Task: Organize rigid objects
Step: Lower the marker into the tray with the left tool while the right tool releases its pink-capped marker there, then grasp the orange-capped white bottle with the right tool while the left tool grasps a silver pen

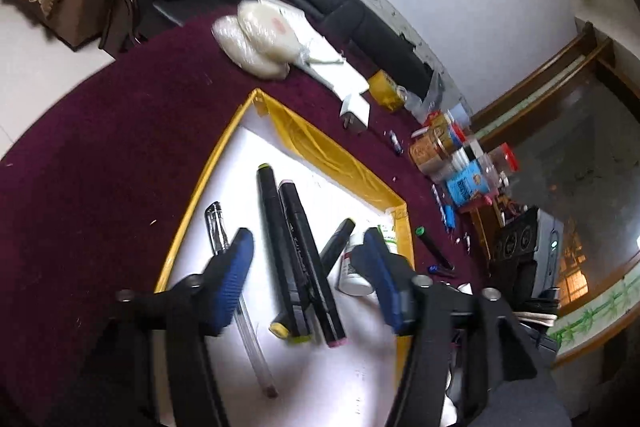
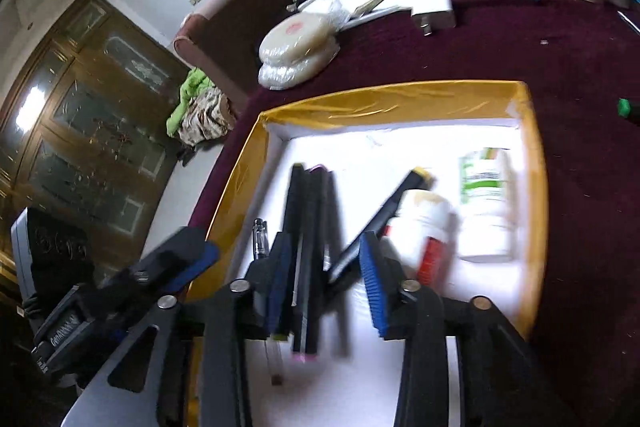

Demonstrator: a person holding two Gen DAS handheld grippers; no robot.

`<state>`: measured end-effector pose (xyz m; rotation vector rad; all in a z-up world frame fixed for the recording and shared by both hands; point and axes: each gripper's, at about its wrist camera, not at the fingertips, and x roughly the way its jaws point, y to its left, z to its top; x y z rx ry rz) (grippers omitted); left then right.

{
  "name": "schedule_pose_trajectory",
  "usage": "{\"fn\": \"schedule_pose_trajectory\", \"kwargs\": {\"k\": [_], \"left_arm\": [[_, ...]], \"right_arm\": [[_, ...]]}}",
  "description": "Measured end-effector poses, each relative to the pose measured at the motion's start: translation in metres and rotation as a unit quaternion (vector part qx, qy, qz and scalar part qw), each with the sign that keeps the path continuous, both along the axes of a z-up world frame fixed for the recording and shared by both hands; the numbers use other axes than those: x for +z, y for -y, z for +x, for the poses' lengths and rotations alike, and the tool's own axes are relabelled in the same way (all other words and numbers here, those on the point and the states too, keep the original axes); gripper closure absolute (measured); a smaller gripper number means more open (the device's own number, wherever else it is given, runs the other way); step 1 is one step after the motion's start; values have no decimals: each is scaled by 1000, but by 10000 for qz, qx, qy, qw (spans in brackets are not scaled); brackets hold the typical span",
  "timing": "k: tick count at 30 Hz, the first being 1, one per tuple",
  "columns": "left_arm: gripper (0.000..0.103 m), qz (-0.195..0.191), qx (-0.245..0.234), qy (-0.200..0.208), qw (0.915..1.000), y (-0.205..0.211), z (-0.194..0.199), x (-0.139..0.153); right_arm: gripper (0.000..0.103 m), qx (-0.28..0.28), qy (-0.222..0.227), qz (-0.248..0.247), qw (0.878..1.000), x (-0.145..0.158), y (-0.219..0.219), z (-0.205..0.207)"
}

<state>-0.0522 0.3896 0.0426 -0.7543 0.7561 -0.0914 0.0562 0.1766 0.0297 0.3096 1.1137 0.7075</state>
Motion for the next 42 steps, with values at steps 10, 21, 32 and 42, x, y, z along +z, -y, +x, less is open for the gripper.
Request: {"fn": "schedule_pose_trajectory", "kwargs": {"k": [10,21,32,42], "left_arm": [[43,751,-419,-166,9962,46,-3,3],[43,-77,-924,-635,9937,75,12,-19],[28,1062,-695,453,9909,125,-71,47],[28,1456,-2149,245,9654,240,-63,27]], "right_arm": [[67,-613,-130,450,9970,4,111,-17],[67,-1007,499,556,9921,40,207,-56],[67,-2703,571,-6,9611,31,375,-63],[67,-2419,518,-808,9655,4,383,-55]]}}
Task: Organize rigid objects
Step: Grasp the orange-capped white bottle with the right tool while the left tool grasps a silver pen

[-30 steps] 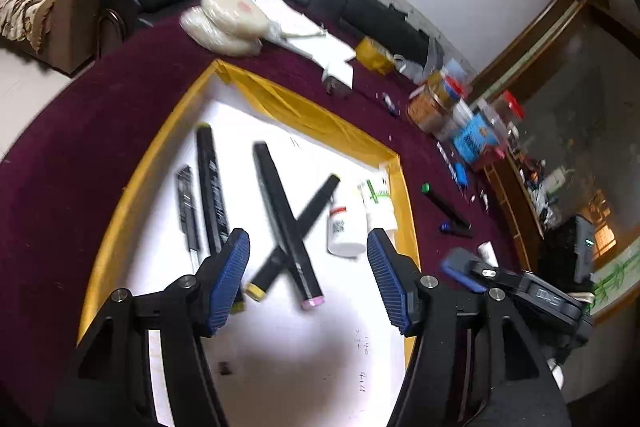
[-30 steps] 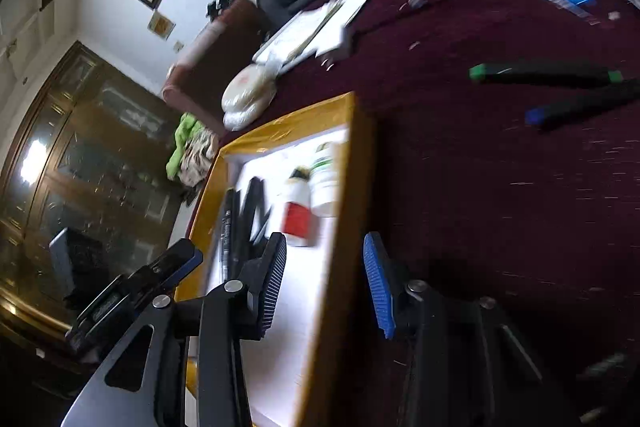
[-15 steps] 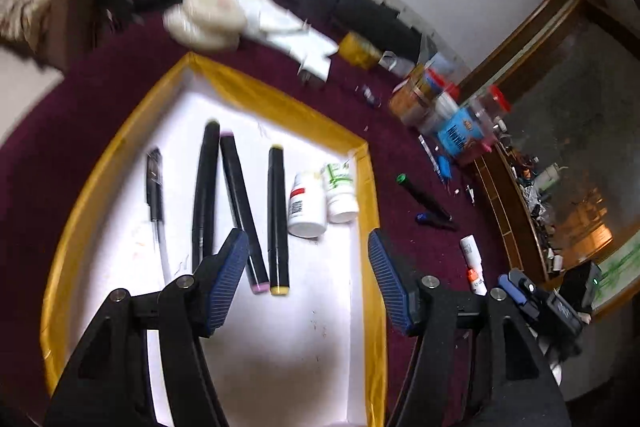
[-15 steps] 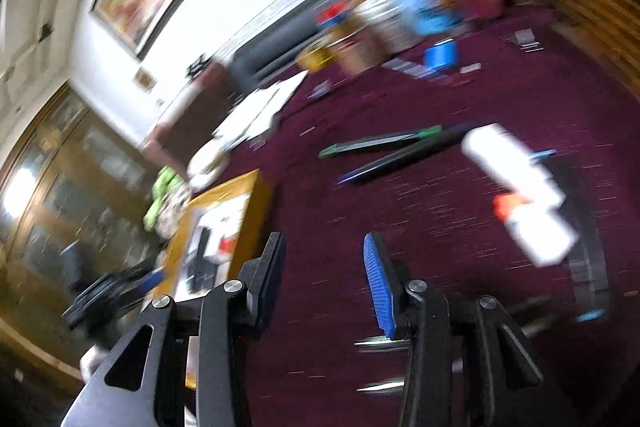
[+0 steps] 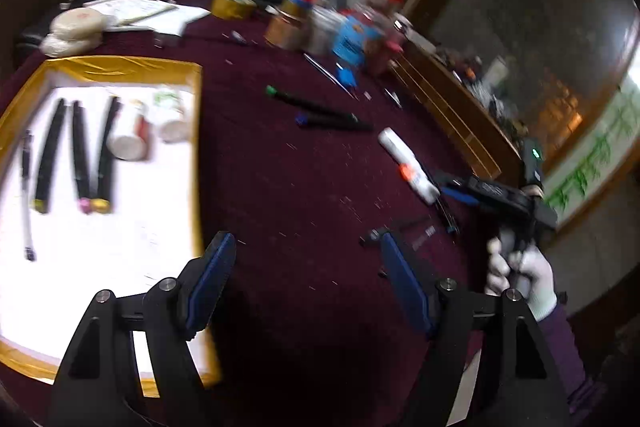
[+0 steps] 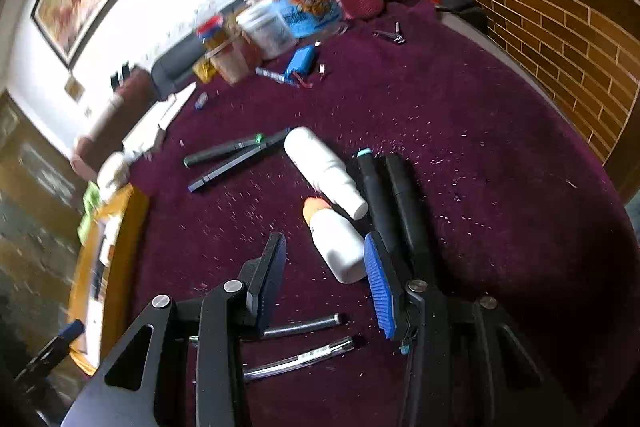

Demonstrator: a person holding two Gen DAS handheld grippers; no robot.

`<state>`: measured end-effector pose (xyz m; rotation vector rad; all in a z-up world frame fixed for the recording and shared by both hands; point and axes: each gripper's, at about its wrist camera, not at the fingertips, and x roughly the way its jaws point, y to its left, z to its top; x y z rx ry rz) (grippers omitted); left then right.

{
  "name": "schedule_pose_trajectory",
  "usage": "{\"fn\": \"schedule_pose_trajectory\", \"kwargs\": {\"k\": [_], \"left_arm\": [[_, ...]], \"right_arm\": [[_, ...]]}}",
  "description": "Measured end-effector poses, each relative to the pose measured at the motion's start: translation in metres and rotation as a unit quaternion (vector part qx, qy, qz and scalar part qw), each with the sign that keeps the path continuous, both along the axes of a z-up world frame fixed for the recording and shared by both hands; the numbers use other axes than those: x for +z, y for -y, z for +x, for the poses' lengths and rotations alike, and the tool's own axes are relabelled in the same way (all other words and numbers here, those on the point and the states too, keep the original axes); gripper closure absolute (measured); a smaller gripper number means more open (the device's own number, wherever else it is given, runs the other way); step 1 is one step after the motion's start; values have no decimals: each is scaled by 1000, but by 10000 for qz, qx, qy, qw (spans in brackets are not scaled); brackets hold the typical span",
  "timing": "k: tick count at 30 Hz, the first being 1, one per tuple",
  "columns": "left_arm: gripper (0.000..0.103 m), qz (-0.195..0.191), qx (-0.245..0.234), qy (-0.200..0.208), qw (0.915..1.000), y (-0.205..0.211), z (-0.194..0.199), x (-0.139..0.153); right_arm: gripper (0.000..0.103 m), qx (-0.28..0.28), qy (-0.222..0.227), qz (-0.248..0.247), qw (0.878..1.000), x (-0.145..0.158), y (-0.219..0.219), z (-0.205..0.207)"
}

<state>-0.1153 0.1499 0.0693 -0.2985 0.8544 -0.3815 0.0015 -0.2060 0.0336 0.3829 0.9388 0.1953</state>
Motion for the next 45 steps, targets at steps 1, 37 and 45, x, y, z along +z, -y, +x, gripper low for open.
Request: {"fn": "schedule_pose_trajectory", "kwargs": {"k": [1,37,45], "left_arm": [[28,56,-54,-29,10000,6,1,-1],[77,2277,-1966,85,9536,160,42,-55],[81,2435,-1983,335,9488,188,48,-61]], "right_arm": [[67,35,-12,-70,10000,-4,-2,3],[79,446,-54,22,9990,-29,-1,-26],[79,424,-111,-194,9988,-27,-7,-25]]}}
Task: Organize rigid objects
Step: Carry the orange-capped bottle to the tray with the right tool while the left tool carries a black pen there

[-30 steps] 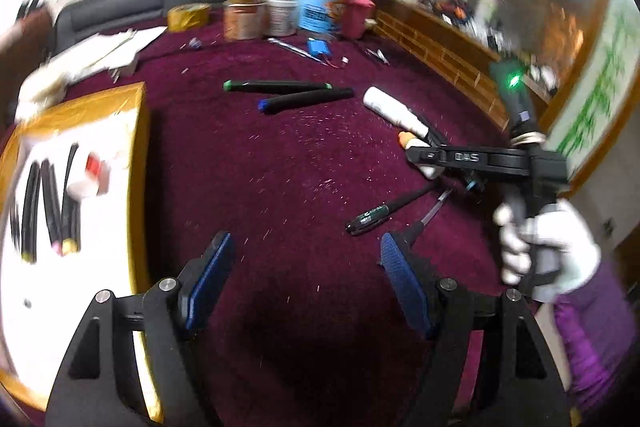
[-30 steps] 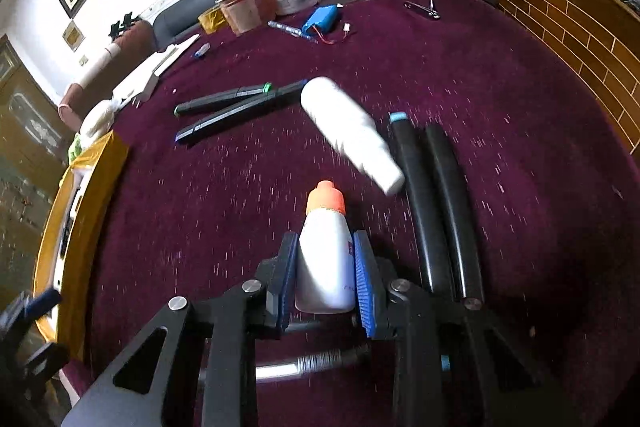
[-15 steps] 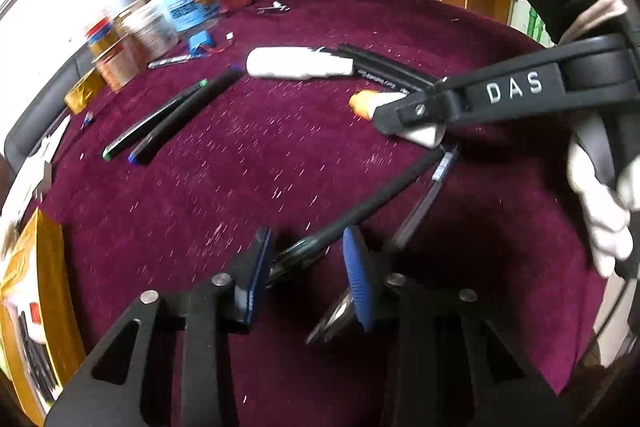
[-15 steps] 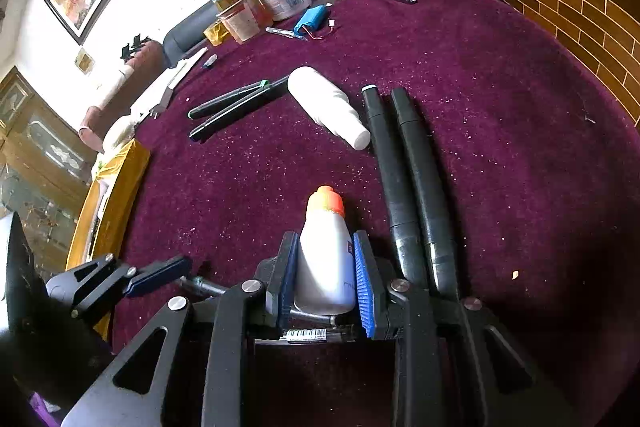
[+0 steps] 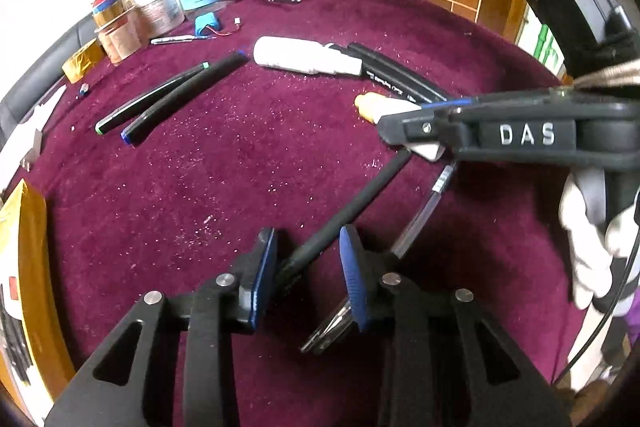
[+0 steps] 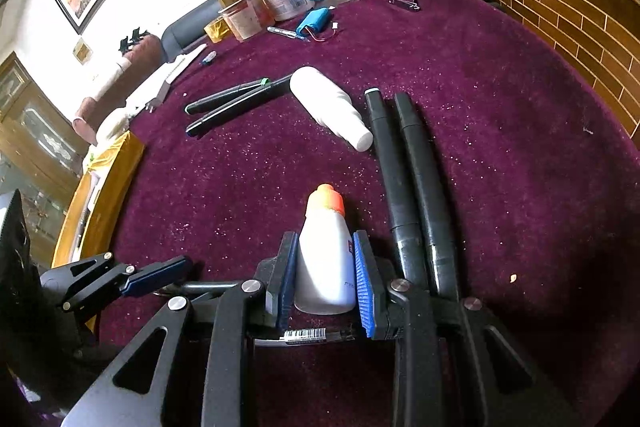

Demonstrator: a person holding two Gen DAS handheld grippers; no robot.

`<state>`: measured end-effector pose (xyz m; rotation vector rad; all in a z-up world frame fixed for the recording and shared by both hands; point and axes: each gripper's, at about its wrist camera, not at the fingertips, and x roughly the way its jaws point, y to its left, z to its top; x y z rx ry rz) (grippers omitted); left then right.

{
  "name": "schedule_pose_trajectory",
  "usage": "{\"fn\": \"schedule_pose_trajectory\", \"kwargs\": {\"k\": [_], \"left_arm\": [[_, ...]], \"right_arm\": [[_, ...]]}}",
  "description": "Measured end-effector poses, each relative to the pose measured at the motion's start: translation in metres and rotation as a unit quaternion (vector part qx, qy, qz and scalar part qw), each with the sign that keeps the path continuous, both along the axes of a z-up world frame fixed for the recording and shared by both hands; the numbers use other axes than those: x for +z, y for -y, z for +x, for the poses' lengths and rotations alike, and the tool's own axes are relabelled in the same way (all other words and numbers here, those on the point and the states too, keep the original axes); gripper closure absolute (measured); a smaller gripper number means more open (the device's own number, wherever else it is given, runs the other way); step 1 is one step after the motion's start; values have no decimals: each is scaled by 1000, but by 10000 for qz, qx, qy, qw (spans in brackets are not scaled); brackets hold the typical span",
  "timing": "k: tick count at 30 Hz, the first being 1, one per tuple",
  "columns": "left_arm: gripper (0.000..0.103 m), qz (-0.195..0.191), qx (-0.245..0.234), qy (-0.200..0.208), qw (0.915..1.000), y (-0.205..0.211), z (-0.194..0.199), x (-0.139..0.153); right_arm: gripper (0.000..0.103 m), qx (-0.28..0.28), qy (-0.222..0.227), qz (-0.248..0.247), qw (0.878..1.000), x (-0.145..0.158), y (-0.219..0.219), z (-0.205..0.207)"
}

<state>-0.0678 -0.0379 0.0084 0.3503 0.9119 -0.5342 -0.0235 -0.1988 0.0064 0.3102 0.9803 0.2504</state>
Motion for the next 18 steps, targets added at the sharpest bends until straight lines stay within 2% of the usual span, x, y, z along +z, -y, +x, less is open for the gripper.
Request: {"fn": "schedule_pose_trajectory", "kwargs": {"k": [2,4,7,13,15,18], "left_arm": [[93,-265,64,-141,9995,-9,0,2],[95,-571,215,-311,9977,-24,0,4],[95,-1026,426,-447,9928,-46,-4,12],[95,-2127,886,-534,9716,-106,-20,39],[95,-2194,995,-516,9692,-115,-21,43],[93,-2114,1093,-413,9704,-115,-21,43]], "right_arm": [[79,42,21,-116,9999,0,-3,0],[79,73,39,-175,9998,1,-4,0],[79,33,67,21,10000,2,-2,-3],[79,138,228,271,9993,17,-11,-10],[79,195,283,253,9991,23,-19,-9],[79,205,291,309,9989,27,-25,-7]]}}
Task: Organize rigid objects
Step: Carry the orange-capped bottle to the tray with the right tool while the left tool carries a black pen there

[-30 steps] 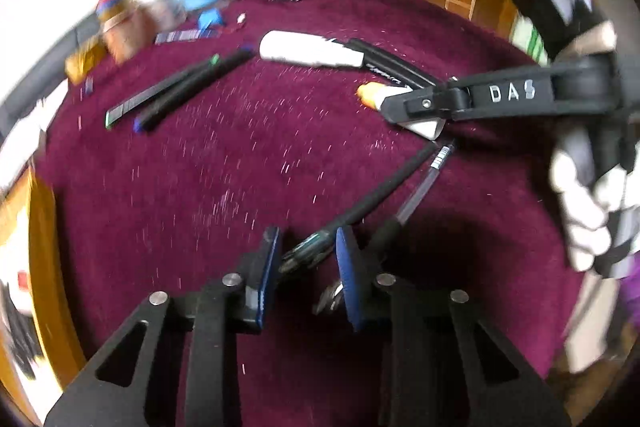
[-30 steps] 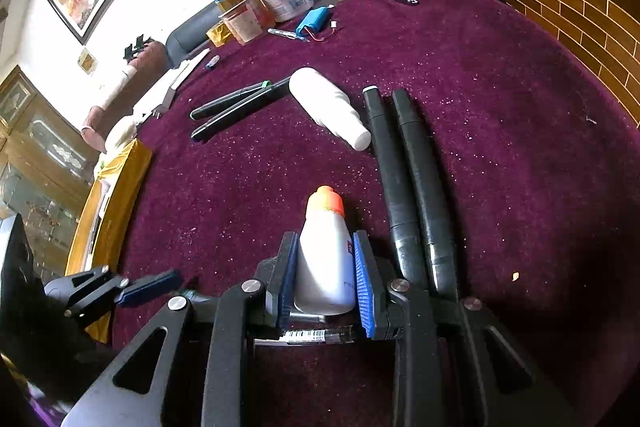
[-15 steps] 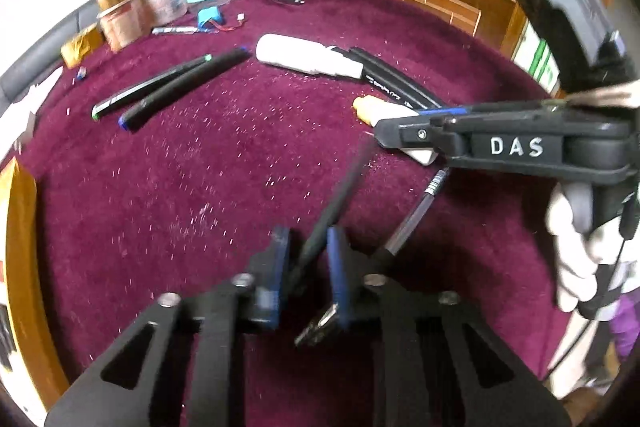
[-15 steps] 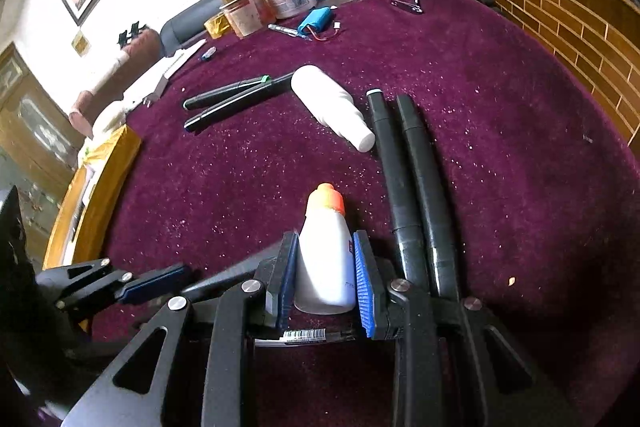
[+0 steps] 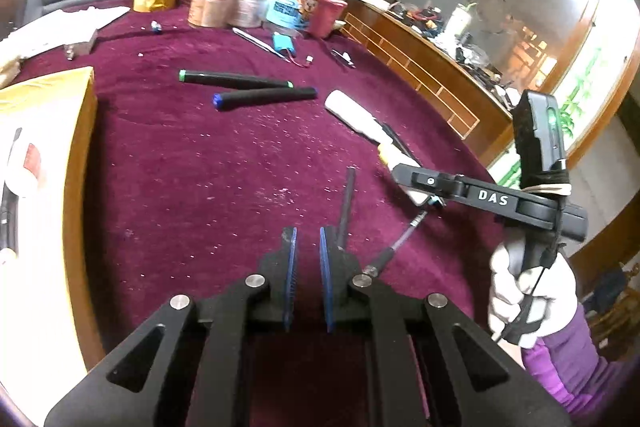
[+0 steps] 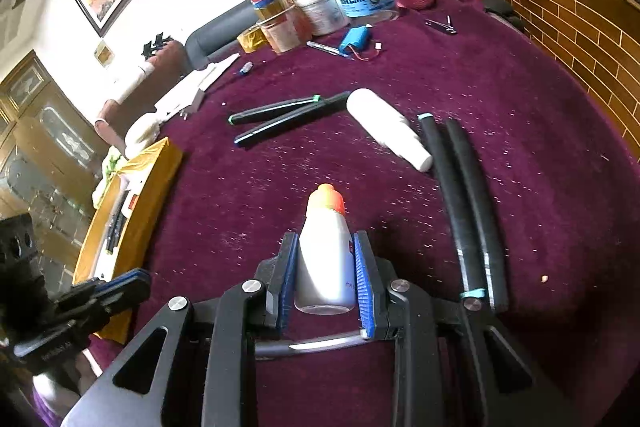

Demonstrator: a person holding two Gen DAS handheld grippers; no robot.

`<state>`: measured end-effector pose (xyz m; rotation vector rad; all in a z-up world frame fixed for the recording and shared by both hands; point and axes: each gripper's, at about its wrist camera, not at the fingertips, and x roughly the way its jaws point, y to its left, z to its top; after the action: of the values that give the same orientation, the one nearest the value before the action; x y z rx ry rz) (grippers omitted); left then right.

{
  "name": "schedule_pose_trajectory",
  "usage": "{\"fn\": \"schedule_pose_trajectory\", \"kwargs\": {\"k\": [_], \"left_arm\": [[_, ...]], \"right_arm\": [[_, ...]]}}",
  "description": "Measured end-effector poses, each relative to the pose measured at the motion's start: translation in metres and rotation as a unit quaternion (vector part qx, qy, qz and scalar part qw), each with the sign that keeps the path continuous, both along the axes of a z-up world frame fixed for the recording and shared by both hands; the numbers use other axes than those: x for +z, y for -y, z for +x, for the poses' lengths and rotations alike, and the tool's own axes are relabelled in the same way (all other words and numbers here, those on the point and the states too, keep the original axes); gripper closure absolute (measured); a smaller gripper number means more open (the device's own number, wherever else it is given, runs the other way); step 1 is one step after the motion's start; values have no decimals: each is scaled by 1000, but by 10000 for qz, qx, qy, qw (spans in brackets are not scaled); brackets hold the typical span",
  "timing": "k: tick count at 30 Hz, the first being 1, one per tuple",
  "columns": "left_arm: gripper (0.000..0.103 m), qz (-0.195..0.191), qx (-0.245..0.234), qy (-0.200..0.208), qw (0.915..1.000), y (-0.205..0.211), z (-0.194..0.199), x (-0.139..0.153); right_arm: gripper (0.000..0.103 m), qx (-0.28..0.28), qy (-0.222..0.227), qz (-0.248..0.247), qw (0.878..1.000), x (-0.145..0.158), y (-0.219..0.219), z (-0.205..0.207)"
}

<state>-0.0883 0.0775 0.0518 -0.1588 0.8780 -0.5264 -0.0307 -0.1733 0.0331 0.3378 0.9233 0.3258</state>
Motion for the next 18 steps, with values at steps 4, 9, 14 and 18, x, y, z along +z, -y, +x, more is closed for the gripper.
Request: {"fn": "schedule_pose_trajectory", "kwargs": {"k": [4,9,14,18], "left_arm": [[72,360,-266,-24,9990,33,7,-8],[63,1334,-624,6,9891,86,20,-29],[97,1824,-923,151,9788,108,27,-39],[97,1251,-755,-55,9893,84,28,-35]], "right_arm": [[79,-58,-40,100,9999,0,-1,-4],[79,-126,-41,118,9998,2,4,-11],[79,-160,8,131,9998,7,10,-18],[79,-118,116,213,9996,12,11,-22]]}}
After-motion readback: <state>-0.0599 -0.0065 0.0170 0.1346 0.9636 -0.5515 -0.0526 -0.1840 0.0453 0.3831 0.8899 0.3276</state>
